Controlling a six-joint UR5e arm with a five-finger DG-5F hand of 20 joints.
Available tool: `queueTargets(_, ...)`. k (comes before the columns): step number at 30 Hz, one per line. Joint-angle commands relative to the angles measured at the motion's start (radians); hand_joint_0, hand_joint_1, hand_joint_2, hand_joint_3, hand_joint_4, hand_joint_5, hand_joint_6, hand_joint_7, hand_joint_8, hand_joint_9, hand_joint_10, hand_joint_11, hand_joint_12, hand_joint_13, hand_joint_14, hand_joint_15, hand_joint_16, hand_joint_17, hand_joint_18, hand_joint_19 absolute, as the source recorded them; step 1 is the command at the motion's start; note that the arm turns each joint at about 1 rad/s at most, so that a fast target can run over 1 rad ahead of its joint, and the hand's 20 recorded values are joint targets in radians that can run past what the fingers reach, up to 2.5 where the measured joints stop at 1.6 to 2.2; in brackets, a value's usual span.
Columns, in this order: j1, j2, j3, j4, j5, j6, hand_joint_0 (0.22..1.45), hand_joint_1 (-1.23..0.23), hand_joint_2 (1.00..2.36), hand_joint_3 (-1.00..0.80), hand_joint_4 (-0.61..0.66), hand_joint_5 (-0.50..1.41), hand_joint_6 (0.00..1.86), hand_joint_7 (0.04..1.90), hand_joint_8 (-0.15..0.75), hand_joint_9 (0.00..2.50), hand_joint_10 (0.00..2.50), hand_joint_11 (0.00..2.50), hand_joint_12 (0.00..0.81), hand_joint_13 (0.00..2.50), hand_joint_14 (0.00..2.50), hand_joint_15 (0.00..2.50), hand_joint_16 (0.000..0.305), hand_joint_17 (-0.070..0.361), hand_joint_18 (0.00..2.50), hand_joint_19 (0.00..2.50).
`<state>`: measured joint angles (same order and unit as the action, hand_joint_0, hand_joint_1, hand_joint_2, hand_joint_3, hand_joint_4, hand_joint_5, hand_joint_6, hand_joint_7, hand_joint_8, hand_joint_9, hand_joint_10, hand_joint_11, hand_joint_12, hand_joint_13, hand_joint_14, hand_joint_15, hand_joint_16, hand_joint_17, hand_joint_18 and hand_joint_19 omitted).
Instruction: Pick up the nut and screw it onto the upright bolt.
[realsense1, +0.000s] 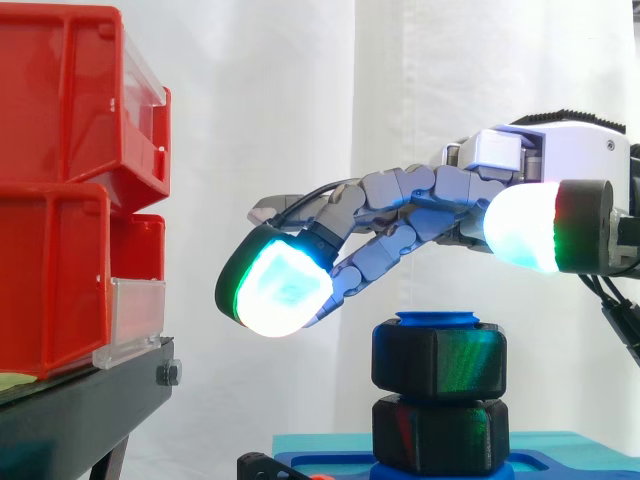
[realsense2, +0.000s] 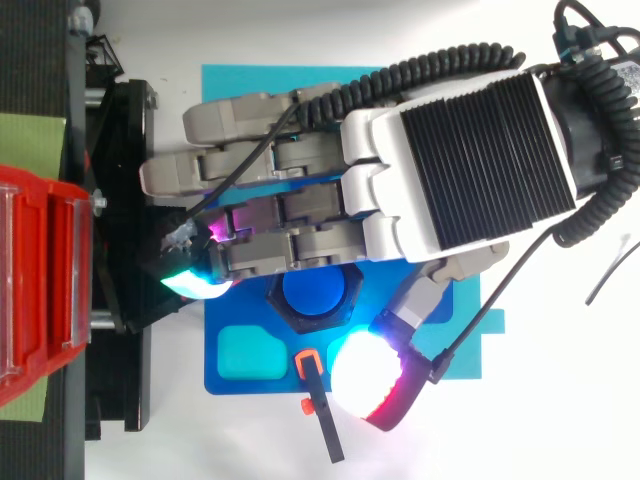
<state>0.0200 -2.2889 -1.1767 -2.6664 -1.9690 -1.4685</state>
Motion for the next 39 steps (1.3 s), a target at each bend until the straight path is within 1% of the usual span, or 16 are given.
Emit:
queueTargets(1,-0.003,0.000,-0.001,-0.004,-0.001,-0.001,0.43,-0.07,1.00,-0.50,0.18,-0.06,0.50,0.88,0.161,0.35,0.00,0.00,0.277,0.09,0.00,0.00,0.035,0.079,0.00,0.00)
queueTargets(4,-0.003,-0.001,-0.001,-0.006,-0.001,-0.007,0.43,-0.07,1.00,-0.50,0.19,-0.05,0.50,1.01,0.174,0.39,0.00,0.00,0.279,0.13,0.00,0.00,0.033,0.075,0.00,0.00)
queueTargets(8,-0.006,0.000,-0.001,-0.015,-0.001,-0.013,0.44,-0.08,1.00,-0.50,0.20,-0.03,0.50,1.10,0.191,0.45,0.00,0.00,0.276,0.21,0.00,0.00,0.031,0.070,0.00,0.00)
queueTargets(15,-0.008,0.000,-0.001,-0.030,-0.002,-0.023,0.45,-0.10,1.00,-0.50,0.20,-0.01,0.50,1.17,0.201,0.55,0.00,0.00,0.256,0.30,0.00,0.00,0.027,0.060,0.00,0.00)
queueTargets(18,-0.009,0.000,-0.001,-0.040,-0.001,-0.027,0.46,-0.12,1.00,-0.50,0.20,0.00,0.50,1.20,0.206,0.62,0.00,0.00,0.240,0.38,0.00,0.00,0.023,0.052,0.00,0.00)
queueTargets(26,-0.012,0.000,-0.001,-0.049,-0.005,-0.032,0.48,-0.16,1.00,-0.50,0.16,0.04,0.50,1.31,0.214,0.84,0.00,0.00,0.190,0.59,0.00,0.00,0.015,0.034,0.22,0.00)
queueTargets(29,-0.017,0.000,-0.001,-0.049,-0.008,-0.032,0.48,-0.17,1.00,-0.50,0.17,0.05,0.50,1.33,0.218,0.92,0.00,0.00,0.169,0.66,0.00,0.00,0.011,0.026,0.30,0.00)
queueTargets(30,-0.017,0.000,-0.001,-0.050,-0.008,-0.032,0.49,-0.18,1.00,-0.50,0.15,0.05,0.50,1.35,0.225,1.00,0.00,0.00,0.156,0.70,0.00,0.00,0.009,0.021,0.37,0.00)
queueTargets(33,-0.022,0.000,-0.001,-0.053,-0.010,-0.032,0.50,-0.19,1.00,-0.50,0.14,0.06,0.50,1.39,0.230,1.08,0.00,0.00,0.140,0.77,0.00,0.00,0.008,0.018,0.42,0.00)
queueTargets(34,-0.022,0.000,-0.001,-0.053,-0.010,-0.032,0.50,-0.19,1.00,-0.50,0.13,0.07,0.51,1.36,0.226,1.12,0.00,0.00,0.134,0.80,0.00,0.00,0.007,0.016,0.46,0.00)
queueTargets(37,-0.029,0.000,-0.001,-0.053,-0.010,-0.032,0.51,-0.21,1.00,-0.50,0.10,0.07,0.55,1.31,0.216,1.24,0.00,0.00,0.118,0.88,0.00,0.00,0.004,0.010,0.54,0.00)
queueTargets(39,-0.034,0.000,-0.001,-0.053,-0.013,-0.032,0.51,-0.21,1.00,-0.50,0.08,0.07,0.57,1.27,0.209,1.28,0.00,0.00,0.110,0.91,0.00,0.00,0.003,0.008,0.58,0.00)
